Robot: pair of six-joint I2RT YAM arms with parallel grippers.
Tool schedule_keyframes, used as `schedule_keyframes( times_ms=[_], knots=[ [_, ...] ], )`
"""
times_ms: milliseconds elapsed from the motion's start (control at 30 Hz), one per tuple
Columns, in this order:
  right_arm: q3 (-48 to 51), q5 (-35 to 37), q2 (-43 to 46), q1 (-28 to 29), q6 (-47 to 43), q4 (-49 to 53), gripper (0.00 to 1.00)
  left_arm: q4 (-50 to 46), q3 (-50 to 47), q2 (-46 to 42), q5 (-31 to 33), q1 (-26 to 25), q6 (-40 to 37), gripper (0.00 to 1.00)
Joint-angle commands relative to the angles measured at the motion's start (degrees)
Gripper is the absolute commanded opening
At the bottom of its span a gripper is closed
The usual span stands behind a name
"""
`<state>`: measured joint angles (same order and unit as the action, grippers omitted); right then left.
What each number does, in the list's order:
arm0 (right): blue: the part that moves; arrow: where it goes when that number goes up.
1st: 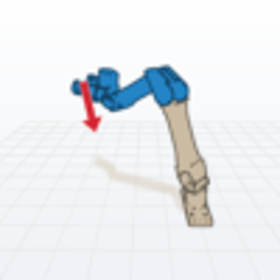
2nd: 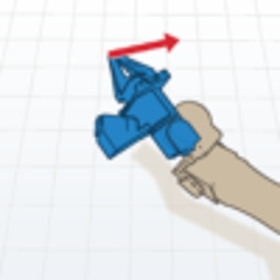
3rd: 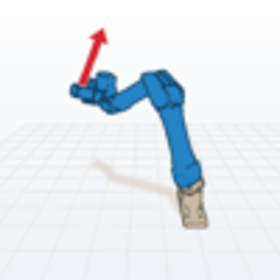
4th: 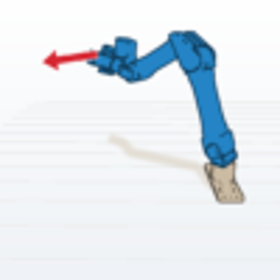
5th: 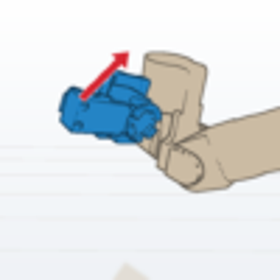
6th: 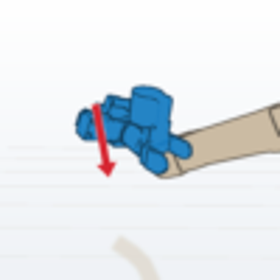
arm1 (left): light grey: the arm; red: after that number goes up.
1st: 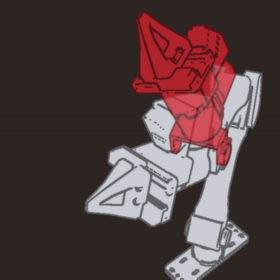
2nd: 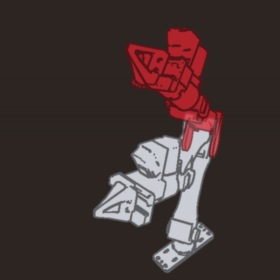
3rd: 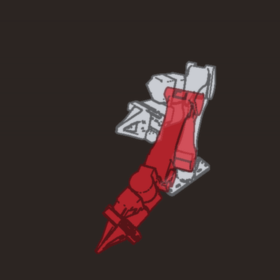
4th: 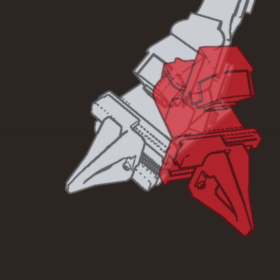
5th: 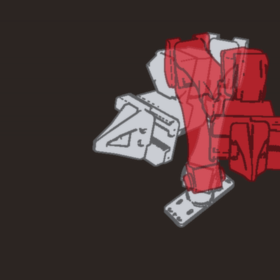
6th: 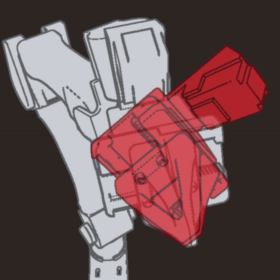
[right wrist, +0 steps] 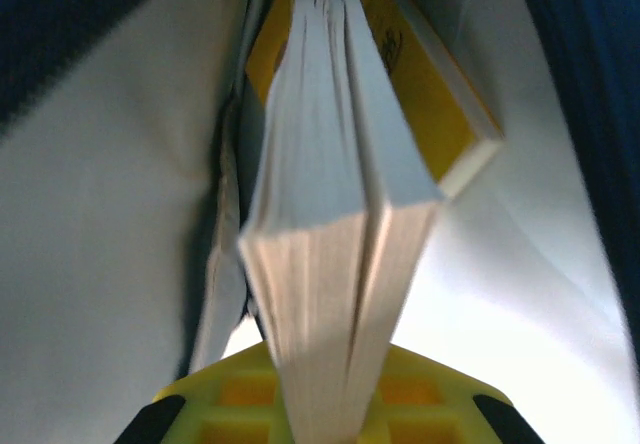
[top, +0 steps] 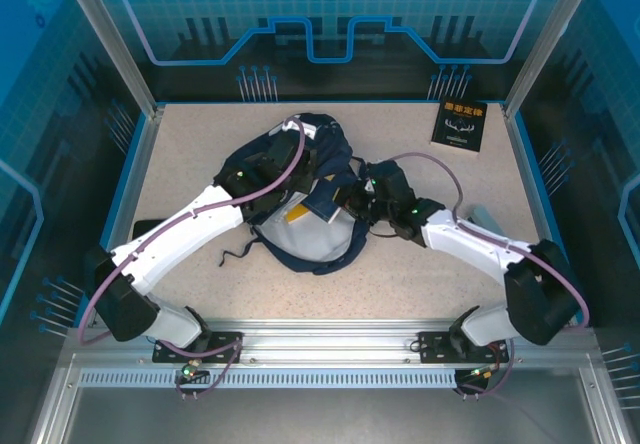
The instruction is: Pack the student bag
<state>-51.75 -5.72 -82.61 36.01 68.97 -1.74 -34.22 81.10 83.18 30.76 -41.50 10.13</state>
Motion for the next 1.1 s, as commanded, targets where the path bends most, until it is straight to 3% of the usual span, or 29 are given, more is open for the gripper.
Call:
schedule_keyframes(
  times_ms=[0,233,400,567,700,833,967,1067],
  knots=[
    [-4.9,4.9,-4.5,1.5,4.4,-0.1,0.09,8.4,1.5,-5.0,0.2,-0.6,3.9,0.0],
    [-10.9,7.9,-12.4,4.0,10.1,5.0,0.13,7.9,1.5,-4.6,-0.8,-0.8,5.3,0.0],
    [-13.9,4.4,-18.1,4.1,11.2,4.2,0.15,6.6,1.7,-4.4,0.4,-0.9,7.0,0.0],
    [-12.8,2.3,-19.9,3.9,10.4,-3.6,0.31,7.3,1.2,-4.6,0.1,-0.8,7.8,0.0],
    [-12.2,-6.0,-21.1,3.1,8.5,-13.0,0.37,7.1,0.8,-4.9,0.7,-0.8,8.0,0.0],
    [-10.2,-7.6,-19.5,2.7,8.1,-12.7,0.45,7.2,0.6,-5.1,1.0,-0.8,8.2,0.0],
    [-8.4,-7.8,-16.2,1.6,6.6,-6.0,0.54,7.4,0.2,-4.8,0.9,-0.8,8.2,0.0],
    [-5.7,-8.8,-13.0,0.6,5.1,-4.5,0.55,7.2,0.4,-4.2,0.9,-0.7,8.2,0.0]
  ],
)
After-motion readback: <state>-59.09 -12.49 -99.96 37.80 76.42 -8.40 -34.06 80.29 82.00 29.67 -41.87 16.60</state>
